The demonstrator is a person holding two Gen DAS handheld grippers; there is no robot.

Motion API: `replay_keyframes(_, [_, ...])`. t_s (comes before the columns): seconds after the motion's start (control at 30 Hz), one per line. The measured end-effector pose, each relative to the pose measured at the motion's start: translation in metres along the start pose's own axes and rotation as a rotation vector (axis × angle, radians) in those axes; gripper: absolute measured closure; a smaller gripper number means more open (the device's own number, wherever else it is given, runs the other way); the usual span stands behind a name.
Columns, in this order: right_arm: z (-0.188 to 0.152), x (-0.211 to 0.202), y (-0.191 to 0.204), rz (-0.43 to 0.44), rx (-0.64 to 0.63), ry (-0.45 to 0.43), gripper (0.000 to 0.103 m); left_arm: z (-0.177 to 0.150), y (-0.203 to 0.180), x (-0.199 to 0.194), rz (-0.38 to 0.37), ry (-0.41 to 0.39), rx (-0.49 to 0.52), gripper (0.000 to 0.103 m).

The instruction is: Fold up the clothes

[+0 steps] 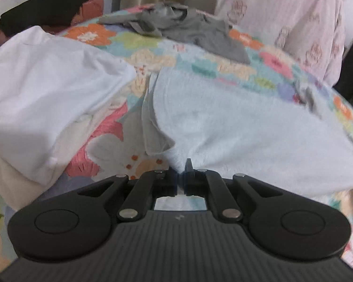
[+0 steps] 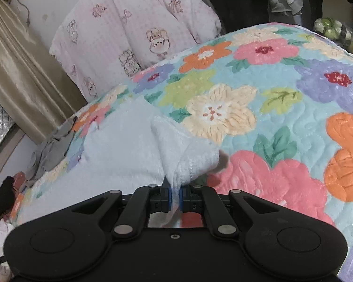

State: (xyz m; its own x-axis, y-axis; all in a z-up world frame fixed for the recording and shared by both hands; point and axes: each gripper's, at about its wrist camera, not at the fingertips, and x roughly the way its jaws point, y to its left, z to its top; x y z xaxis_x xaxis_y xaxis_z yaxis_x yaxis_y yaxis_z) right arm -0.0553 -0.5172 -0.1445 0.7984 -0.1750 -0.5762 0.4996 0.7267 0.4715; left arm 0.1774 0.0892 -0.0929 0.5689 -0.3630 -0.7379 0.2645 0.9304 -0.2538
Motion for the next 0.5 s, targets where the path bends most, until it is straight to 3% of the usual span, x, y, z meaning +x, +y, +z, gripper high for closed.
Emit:
replay_keyframes(0.1, [0.005,-0.011,0.019,-0.005,-0.122,-0.012,0.096,-0.015,-0.009,-0.003,0.041,0.010,0.019,0.099])
replay_keyframes(0.17, [0.002,-0.011,0.018,-0.027,-0.168,0.008,0.096,-0.029,-0.006,0.013,0.067,0.086,0.006,0.099])
replay_keyframes(0.27, [-0.010,0.005,0.001,-0.077,-0.127,0.063,0.096,-0.041,0.002,0.028,0.056,0.189,-0.045,0.099])
replay_keyframes(0.37, [-0.024,0.017,-0.006,-0.115,-0.151,0.087,0.096,-0.037,0.005,0.025,0.089,0.193,-0.050,0.089])
replay_keyframes(0.47, [-0.027,0.022,-0.001,-0.183,-0.187,0.109,0.091,-0.036,0.003,0.011,0.118,0.155,-0.025,0.086])
replay_keyframes(0.5, [-0.024,0.022,0.000,-0.219,-0.195,0.114,0.080,-0.034,0.002,0.006,0.113,0.140,-0.026,0.086])
